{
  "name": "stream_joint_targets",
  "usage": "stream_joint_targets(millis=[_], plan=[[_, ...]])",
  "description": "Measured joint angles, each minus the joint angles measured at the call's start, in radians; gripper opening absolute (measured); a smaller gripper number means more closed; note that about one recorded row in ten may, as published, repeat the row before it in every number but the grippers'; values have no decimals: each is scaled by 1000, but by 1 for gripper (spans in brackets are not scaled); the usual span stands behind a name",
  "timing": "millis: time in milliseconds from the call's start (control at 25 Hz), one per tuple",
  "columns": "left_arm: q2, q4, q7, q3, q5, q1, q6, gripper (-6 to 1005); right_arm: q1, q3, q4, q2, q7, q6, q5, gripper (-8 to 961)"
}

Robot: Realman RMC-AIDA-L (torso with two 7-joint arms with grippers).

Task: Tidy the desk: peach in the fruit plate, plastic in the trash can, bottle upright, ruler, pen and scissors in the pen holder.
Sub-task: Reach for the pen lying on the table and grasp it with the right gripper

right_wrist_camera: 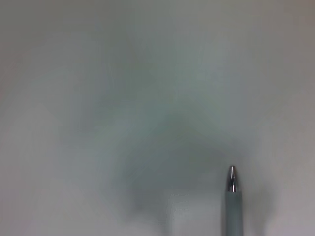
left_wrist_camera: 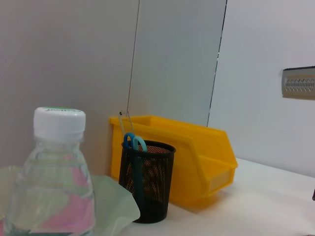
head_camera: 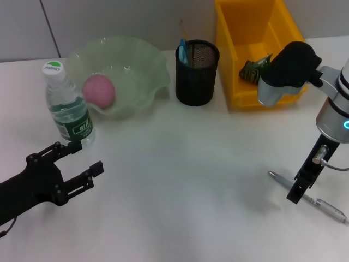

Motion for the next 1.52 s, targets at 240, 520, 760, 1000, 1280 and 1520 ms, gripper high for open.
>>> stream_joint_targets(millis=[240, 520, 760, 1000, 1280, 1520], plan=[[-1, 0, 1, 0, 0, 0, -3, 740, 0, 0, 8, 0, 1, 3, 0, 774], [-1, 0, 1, 0, 0, 0, -7, 740, 0, 0, 23, 0, 1, 9, 0, 749], [0, 0, -3, 0, 0, 0, -13, 740, 0, 0, 25, 0, 2, 11, -1, 709], [1, 0, -3, 0, 0, 0, -13, 741, -2, 0, 25, 0, 2, 16, -1, 670], [1, 0, -2, 0, 0, 1, -12, 741, -6, 0, 26, 1, 2, 22, -1, 527], [1, 0, 1, 0, 0, 1, -12, 741, -5, 0, 48, 2, -1, 35, -1, 477]])
